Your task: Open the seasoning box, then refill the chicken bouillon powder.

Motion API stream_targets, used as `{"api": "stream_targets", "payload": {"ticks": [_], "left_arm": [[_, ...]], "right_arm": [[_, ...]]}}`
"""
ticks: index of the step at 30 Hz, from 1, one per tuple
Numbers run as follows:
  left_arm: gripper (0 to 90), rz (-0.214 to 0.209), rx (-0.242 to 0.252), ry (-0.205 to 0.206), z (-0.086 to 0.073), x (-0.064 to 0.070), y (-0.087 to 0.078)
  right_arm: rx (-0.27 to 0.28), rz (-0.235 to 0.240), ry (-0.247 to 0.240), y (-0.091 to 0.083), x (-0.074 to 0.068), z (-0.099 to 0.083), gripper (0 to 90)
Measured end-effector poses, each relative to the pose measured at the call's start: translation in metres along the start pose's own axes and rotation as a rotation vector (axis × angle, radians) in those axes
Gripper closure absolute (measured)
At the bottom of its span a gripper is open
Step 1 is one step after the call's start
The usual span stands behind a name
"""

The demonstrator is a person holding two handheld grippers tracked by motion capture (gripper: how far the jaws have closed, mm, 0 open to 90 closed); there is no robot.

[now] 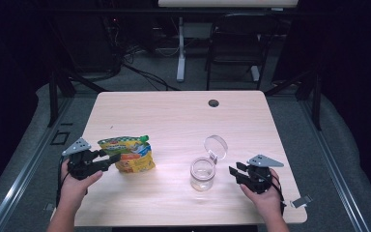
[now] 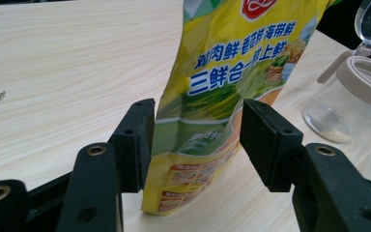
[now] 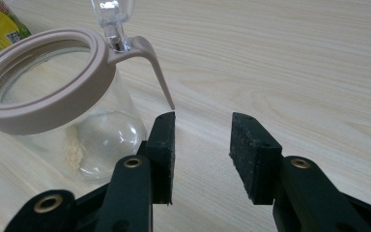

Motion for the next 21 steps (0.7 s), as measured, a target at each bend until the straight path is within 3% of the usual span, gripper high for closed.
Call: {"api": "stream_targets", "payload": {"ticks": [11,21], "left_arm": [[61.4,-0.036,0.004,0.013,-0.001,0.007,-0.005],[76.1,-0.057,-0.019,0.066,0.000,0.021,-0.007]], "right_arm": [[0.002,0.007,-0.002,0.003,0.000,0.002,61.5],[0.005,0.015,-0.008,0.006,-0.001,0.004,61.3]]}}
Point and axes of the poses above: each handheld gripper's, and its own axes: y roughly forward along the jaws, z roughly out of its top, x roughly to its right, the point moved 1 cm from there along y, roughly forward along the jaws, and after that the axes turned 11 degrees about -y, right-handed, at the moved point
